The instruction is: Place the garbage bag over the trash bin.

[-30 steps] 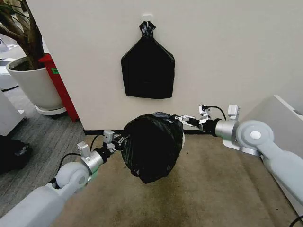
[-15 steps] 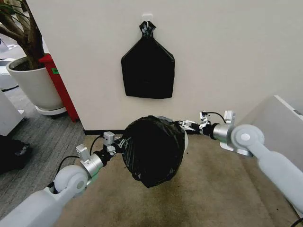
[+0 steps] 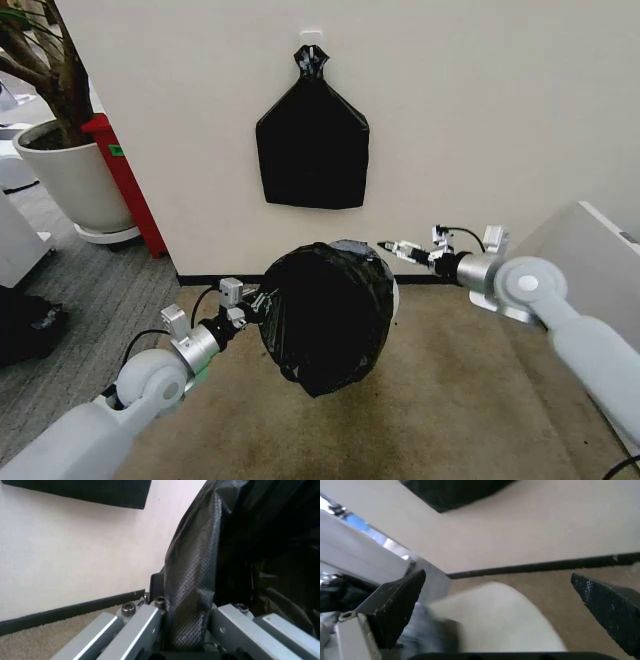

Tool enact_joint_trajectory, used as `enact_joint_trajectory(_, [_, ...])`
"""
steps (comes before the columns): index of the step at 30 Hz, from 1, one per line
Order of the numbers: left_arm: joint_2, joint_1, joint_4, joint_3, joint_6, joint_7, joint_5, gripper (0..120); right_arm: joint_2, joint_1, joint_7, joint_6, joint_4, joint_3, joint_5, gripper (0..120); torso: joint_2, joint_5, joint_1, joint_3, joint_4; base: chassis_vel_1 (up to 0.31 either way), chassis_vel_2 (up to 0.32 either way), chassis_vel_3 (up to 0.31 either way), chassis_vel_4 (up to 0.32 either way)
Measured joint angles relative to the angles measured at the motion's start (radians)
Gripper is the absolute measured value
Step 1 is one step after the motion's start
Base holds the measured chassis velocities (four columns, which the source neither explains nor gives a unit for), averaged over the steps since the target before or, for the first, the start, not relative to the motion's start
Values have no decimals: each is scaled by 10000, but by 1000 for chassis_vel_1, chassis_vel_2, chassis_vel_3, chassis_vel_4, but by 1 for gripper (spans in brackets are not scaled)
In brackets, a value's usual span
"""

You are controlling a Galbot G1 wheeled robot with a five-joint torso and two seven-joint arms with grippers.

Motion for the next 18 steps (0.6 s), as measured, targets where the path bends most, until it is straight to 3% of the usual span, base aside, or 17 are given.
enact_joint_trajectory(6, [-1,-33,92,97,-135,214,522,0,-100,388,386,-213,599,-431,782,100,0,-2,0,-1,0,0,0,0,0])
enact_joint_trajectory(18, [70,-82,113,66,-365,536,1003,0,-70,792,880,-813,380,-1434,748,100,0,2,0,0,0,0,0,0,0])
